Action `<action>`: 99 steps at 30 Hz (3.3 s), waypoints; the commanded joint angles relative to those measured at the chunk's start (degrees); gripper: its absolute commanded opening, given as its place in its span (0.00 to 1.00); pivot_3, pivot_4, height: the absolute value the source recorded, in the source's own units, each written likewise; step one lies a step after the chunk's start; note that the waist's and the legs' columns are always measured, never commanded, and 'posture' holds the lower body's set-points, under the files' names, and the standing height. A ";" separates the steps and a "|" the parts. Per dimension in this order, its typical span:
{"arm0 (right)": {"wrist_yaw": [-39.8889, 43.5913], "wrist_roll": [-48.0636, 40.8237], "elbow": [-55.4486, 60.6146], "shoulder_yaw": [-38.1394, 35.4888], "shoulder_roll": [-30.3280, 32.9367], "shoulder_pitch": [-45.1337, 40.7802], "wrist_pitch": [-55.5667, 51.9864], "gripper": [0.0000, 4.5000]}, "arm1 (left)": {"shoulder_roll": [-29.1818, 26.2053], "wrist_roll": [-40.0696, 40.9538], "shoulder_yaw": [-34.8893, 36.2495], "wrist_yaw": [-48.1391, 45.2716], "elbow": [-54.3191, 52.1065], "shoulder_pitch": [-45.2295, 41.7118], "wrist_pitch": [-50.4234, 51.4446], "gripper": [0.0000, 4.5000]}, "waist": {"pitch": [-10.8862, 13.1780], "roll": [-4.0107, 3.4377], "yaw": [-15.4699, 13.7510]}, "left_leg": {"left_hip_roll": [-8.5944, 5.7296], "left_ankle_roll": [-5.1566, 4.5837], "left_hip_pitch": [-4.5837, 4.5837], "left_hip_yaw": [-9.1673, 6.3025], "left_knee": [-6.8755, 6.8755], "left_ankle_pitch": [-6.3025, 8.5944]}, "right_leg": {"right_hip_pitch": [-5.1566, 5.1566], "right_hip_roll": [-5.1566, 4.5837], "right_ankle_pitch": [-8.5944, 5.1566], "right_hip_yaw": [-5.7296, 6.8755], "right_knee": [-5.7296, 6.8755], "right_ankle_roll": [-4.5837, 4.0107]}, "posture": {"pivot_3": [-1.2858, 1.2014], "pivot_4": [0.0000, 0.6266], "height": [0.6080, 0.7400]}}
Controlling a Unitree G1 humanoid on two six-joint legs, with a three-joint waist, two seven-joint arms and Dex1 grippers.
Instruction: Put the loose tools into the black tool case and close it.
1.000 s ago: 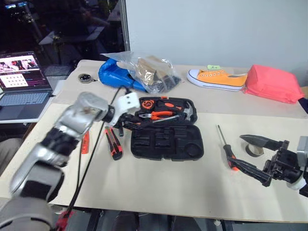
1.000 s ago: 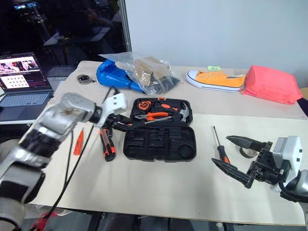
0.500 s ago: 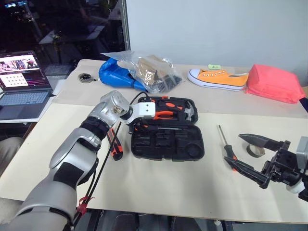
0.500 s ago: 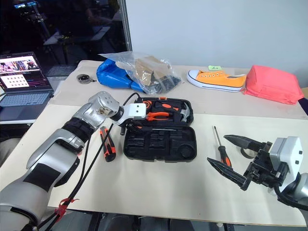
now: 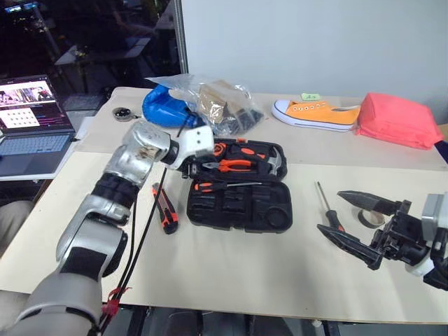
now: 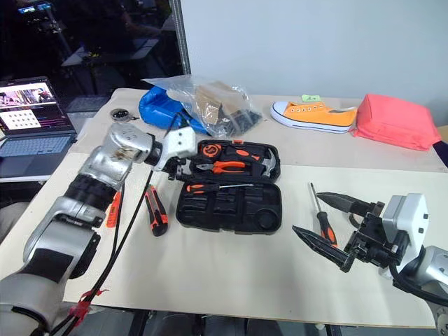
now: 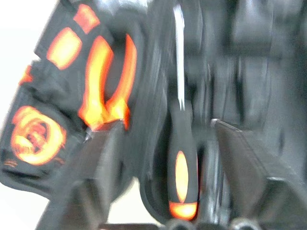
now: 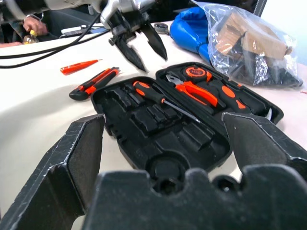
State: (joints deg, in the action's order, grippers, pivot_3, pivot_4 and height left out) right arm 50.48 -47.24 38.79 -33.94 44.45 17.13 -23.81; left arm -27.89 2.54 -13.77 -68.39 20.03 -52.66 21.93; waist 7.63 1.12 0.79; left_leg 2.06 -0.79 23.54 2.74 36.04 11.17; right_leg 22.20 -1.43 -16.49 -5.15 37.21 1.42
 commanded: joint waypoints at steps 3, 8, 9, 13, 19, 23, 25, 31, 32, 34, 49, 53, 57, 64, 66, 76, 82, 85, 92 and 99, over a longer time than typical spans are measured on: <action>-0.26 0.59 0.02 0.48 0.10 -1.58 0.94 1.00 | 13.05 1.85 9.75 25.96 -8.01 9.74 4.59 0.10 | 0.00 0.00 -0.67 | -0.05 0.00 0.09 -0.17 0.22 0.00 | -0.07 -0.03 -0.01 -0.01 0.08 0.05 | 0.52 0.24 1.00; -0.09 0.26 0.22 -0.01 0.37 -1.59 0.65 1.00 | 19.28 0.08 9.04 36.56 -6.31 14.97 2.87 0.01 | 0.01 0.03 -0.65 | -0.20 -0.01 0.07 -0.22 0.38 -0.01 | -0.04 0.01 0.02 -0.21 0.38 0.11 | 0.52 0.24 1.00; -0.07 0.21 0.33 -0.15 0.42 -1.48 0.60 1.00 | 19.52 -0.76 7.71 37.16 -6.06 15.86 3.21 0.01 | 0.01 0.03 -0.56 | -0.22 -0.01 -0.04 -0.21 0.36 -0.01 | -0.08 0.04 0.02 -0.26 0.42 0.11 | 0.52 0.24 1.00; -0.07 -0.11 0.98 -0.83 0.55 -0.82 0.34 1.00 | 19.43 -3.41 3.80 38.89 -4.78 18.80 5.93 0.01 | -0.01 0.00 -0.10 | -0.23 -0.01 -0.17 -0.20 0.31 -0.01 | -0.13 0.08 0.02 -0.32 0.44 0.11 | 0.52 0.24 1.00; 0.20 0.00 1.25 -1.36 0.56 0.10 0.41 1.00 | 17.03 -7.10 -2.17 37.58 -2.74 21.50 4.95 0.01 | -0.36 -0.26 0.09 | -0.24 0.00 -0.29 -0.16 0.30 0.00 | -0.27 0.07 -0.01 -0.39 0.40 0.15 | 0.52 0.24 1.00; 0.29 0.39 0.80 -0.99 0.75 -0.23 0.54 1.00 | 15.30 -11.15 -5.82 37.75 1.72 20.59 -0.57 0.01 | -0.48 -0.27 0.12 | -0.23 0.00 -0.67 -0.17 0.29 0.00 | -0.67 0.09 -0.21 -0.38 0.40 0.48 | 0.52 0.24 1.00; 0.19 0.98 0.44 -0.40 0.95 -0.49 0.44 1.00 | 14.90 -12.24 -6.57 38.06 3.01 20.35 -2.96 0.01 | -0.48 -0.25 0.17 | -0.23 0.00 -1.12 -0.17 0.25 0.01 | -1.13 0.08 -0.27 -0.37 0.29 0.55 | 0.52 0.24 1.00; 1.32 3.04 -1.52 0.51 1.07 -0.83 1.08 1.00 | 12.84 -18.71 -11.64 38.75 4.69 20.86 -10.84 0.01 | -0.53 -0.27 0.33 | -0.14 0.00 -1.46 -0.16 0.16 0.02 | -1.69 0.00 -0.28 -0.40 -0.13 0.57 | 0.52 0.24 1.00; 1.51 3.17 -1.73 0.53 1.25 -1.07 0.96 1.00 | 12.72 -19.41 -11.93 38.95 5.05 20.81 -11.93 0.01 | -0.54 -0.27 0.33 | -0.14 0.00 -1.45 -0.15 0.14 0.02 | -1.73 -0.02 -0.29 -0.41 -0.15 0.58 | 0.52 0.24 1.00; 2.10 3.51 -2.30 0.49 1.45 -1.31 1.02 1.00 | 13.28 -19.55 -11.46 39.09 5.89 20.78 -12.91 0.01 | -0.55 -0.27 0.22 | -0.14 -0.01 -1.46 -0.14 0.09 0.03 | -1.71 -0.04 -0.30 -0.41 -0.20 0.60 | 0.52 0.24 1.00; -9.27 9.10 -8.48 1.40 2.16 -6.17 -5.15 1.00 | 20.04 14.09 8.42 27.77 -19.83 23.28 1.36 0.01 | -0.53 -0.29 -0.11 | -0.19 -0.14 -0.27 -0.14 0.21 0.09 | -0.60 -0.15 -0.11 -0.33 -0.17 0.41 | 0.52 0.24 1.00; -14.86 16.84 -8.50 7.52 11.23 -5.85 -17.89 1.00 | 9.68 25.31 8.22 16.17 -31.65 24.10 14.70 0.23 | -0.54 -0.43 0.56 | -0.27 -0.14 -0.26 -0.09 0.06 0.10 | -0.49 -0.11 -0.11 -0.46 -0.15 0.38 | 0.52 0.24 1.00; -14.21 13.22 -11.87 10.85 13.41 -10.55 -26.97 1.00 | 1.40 31.81 8.23 11.54 -40.46 24.09 22.22 0.55 | -0.50 -0.40 0.57 | -0.22 -0.12 -0.19 -0.11 0.05 0.08 | -0.29 0.02 -0.11 -0.44 -0.11 0.36 | 0.52 0.24 1.00; -18.56 14.28 -18.56 20.88 11.75 -23.28 -40.12 1.00 | -8.41 40.65 12.11 10.33 -51.65 27.49 29.05 0.99 | -0.37 -0.30 0.88 | -0.16 -0.13 -0.19 -0.08 0.09 0.07 | -0.28 -0.04 -0.13 -0.49 -0.13 0.40 | 0.52 0.24 1.00; -20.00 14.58 -19.51 21.96 10.94 -25.81 -42.54 1.00 | -9.88 42.31 13.62 11.26 -53.36 28.89 29.50 0.99 | -0.39 -0.33 0.84 | -0.16 -0.13 -0.18 -0.08 0.04 0.07 | -0.23 -0.02 -0.14 -0.47 -0.13 0.38 | 0.52 0.24 1.00; -22.68 18.22 -23.23 28.41 10.60 -30.86 -49.00 0.68 | -14.52 45.22 16.16 12.49 -58.51 33.52 27.78 1.00 | -0.37 -0.32 0.12 | -0.17 -0.13 0.02 -0.08 0.02 0.08 | -0.06 -0.04 -0.11 -0.44 -0.19 0.30 | 0.52 0.24 1.00; -22.56 20.34 -22.71 29.06 11.24 -30.86 -47.79 0.22 | -15.62 44.52 16.13 11.93 -58.16 36.42 24.45 1.00 | -0.36 -0.31 0.17 | -0.17 -0.13 -0.02 -0.07 0.04 0.07 | -0.07 -0.03 -0.12 -0.44 -0.18 0.32 | 0.52 0.24 1.00; -18.94 20.54 -19.91 24.96 13.22 -29.22 -40.56 0.20 | -14.75 43.96 17.82 14.06 -59.12 39.94 22.02 1.00 | -0.36 -0.34 0.15 | -0.17 -0.13 -0.01 -0.04 0.03 0.07 | -0.06 -0.08 -0.12 -0.46 -0.18 0.31 | 0.52 0.24 1.00; -0.48 22.01 -18.76 39.00 12.39 -49.13 -24.65 0.20 | -14.08 52.37 31.65 10.87 -58.06 51.90 16.19 1.00 | 0.06 -0.26 2.22 | 0.02 -0.14 -0.16 0.09 -0.02 0.08 | 0.01 0.13 -0.10 -0.55 -0.12 0.29 | 0.52 0.24 1.00; 11.02 38.46 -38.72 59.94 3.55 -64.39 -7.71 0.20 | -17.64 54.03 41.11 13.61 -60.46 61.18 16.10 1.00 | 0.24 -0.02 1.80 | 0.65 -0.11 -0.32 0.18 -0.05 0.06 | 0.04 0.51 0.10 -0.44 -0.11 -0.39 | 0.52 0.24 1.00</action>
State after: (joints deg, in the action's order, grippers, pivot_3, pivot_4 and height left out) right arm 58.65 -12.62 3.54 24.36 48.83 -44.12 -36.90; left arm -44.91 54.84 24.25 -56.00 -37.77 7.20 37.95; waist 7.86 1.10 2.59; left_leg 2.70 -0.89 23.26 2.96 35.99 11.23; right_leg 22.28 -0.95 -16.39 -5.58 37.10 1.02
